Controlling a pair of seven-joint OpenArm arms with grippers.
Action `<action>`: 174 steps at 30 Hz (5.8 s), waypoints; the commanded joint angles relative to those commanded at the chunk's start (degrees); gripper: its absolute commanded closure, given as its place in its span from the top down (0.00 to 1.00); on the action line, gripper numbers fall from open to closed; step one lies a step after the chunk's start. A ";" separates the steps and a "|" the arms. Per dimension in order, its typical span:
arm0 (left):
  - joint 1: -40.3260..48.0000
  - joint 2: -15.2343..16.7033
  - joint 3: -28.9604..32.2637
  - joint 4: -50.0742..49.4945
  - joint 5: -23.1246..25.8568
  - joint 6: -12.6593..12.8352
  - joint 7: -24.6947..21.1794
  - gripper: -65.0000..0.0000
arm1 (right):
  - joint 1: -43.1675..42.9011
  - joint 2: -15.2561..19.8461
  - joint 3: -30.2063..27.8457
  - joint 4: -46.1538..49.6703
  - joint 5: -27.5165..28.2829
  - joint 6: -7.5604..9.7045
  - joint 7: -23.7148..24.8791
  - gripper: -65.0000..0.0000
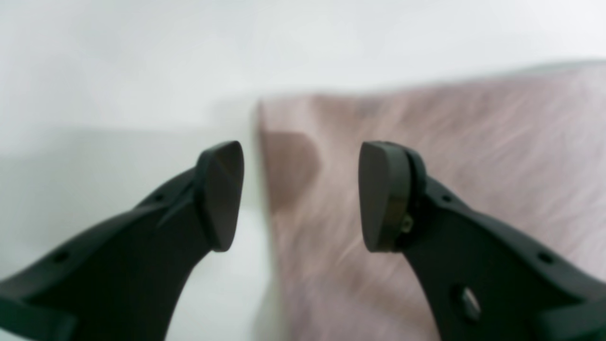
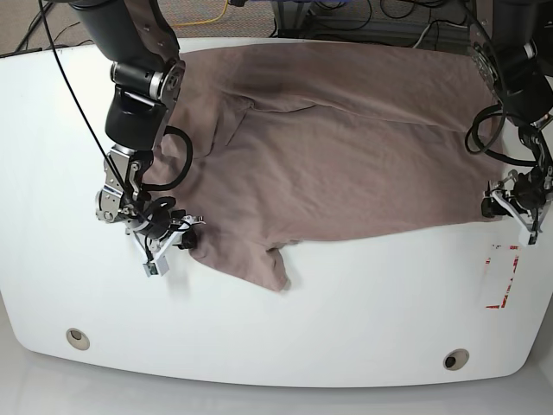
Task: Layout the t-shirt on the table in an organized manner, then fold the t-shirt properly
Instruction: 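Reach both grippers to the shirt's side edges and grasp the fabric, then lift the grasped edge with both grippers and fold it over the shirt body, then lay the folded edge down and regrasp the folded strip with both grippers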
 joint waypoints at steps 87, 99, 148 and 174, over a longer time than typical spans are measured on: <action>0.53 1.58 3.08 -2.64 -0.35 6.29 -6.15 0.00 | -0.44 1.14 0.09 1.23 0.26 0.00 -0.09 0.00; -4.13 5.19 3.08 7.91 0.09 3.38 5.54 0.00 | -3.34 2.02 0.18 17.76 0.35 0.00 -8.97 0.00; 20.04 4.84 2.73 37.27 0.09 0.00 20.84 0.29 | -38.77 -3.96 3.25 64.09 4.75 0.00 -34.37 0.22; 19.78 5.27 2.73 47.12 0.00 0.00 21.10 0.59 | -24.79 -5.45 1.58 57.93 15.65 0.00 -34.46 0.98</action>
